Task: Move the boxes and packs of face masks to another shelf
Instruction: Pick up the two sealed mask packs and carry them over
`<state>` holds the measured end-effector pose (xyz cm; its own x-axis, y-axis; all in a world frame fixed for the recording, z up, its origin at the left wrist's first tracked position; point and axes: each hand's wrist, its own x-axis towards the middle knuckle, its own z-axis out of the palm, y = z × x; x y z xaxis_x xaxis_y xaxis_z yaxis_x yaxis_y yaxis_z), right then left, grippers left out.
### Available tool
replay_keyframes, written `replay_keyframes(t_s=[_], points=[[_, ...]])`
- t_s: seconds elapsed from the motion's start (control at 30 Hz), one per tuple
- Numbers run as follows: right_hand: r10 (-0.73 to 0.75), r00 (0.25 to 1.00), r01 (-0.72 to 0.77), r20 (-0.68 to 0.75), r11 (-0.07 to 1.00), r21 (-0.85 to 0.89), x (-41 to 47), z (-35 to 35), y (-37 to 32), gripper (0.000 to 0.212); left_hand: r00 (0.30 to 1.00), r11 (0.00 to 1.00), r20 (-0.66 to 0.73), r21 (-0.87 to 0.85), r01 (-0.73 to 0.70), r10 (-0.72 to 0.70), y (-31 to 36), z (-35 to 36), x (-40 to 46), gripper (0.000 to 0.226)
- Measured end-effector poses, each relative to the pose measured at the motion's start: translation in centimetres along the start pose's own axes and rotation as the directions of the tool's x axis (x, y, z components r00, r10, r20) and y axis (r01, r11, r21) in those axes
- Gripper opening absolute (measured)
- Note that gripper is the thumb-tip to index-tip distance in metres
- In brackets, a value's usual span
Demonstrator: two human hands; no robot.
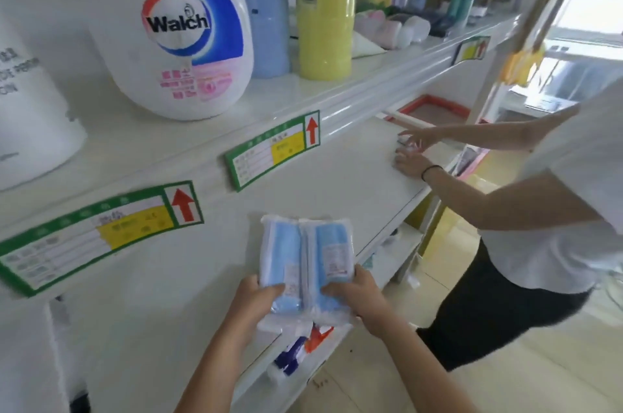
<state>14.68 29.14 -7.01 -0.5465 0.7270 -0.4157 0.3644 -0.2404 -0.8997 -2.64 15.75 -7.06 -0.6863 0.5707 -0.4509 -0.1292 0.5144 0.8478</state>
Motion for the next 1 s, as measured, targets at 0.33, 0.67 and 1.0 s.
replay_keyframes(t_s=[0.33, 0.67, 1.0], points=[[-0.045, 0.930, 0.136, -0.364, 0.965, 0.226, -10.2, -6.2, 2.2, 0.050, 0.901, 0.969, 0.358, -0.105, -0.223, 0.247, 1.8, 4.2, -1.6, 0.022], [0.139, 0.639, 0.240, -0.757, 0.898, 0.369, -24.1, -12.8, 8.2, 0.040, 0.534, 0.916, 0.782, -0.113, -0.385, 0.321, 2.8, 13.4, -10.7, 0.074], [0.276, 0.071, 0.459, -0.958, 0.844, 0.277, -44.7, -14.0, 15.5, 0.022, 0.043, 0.832, 0.986, -0.113, -0.543, 0.162, -1.1, 25.4, -26.2, 0.062]])
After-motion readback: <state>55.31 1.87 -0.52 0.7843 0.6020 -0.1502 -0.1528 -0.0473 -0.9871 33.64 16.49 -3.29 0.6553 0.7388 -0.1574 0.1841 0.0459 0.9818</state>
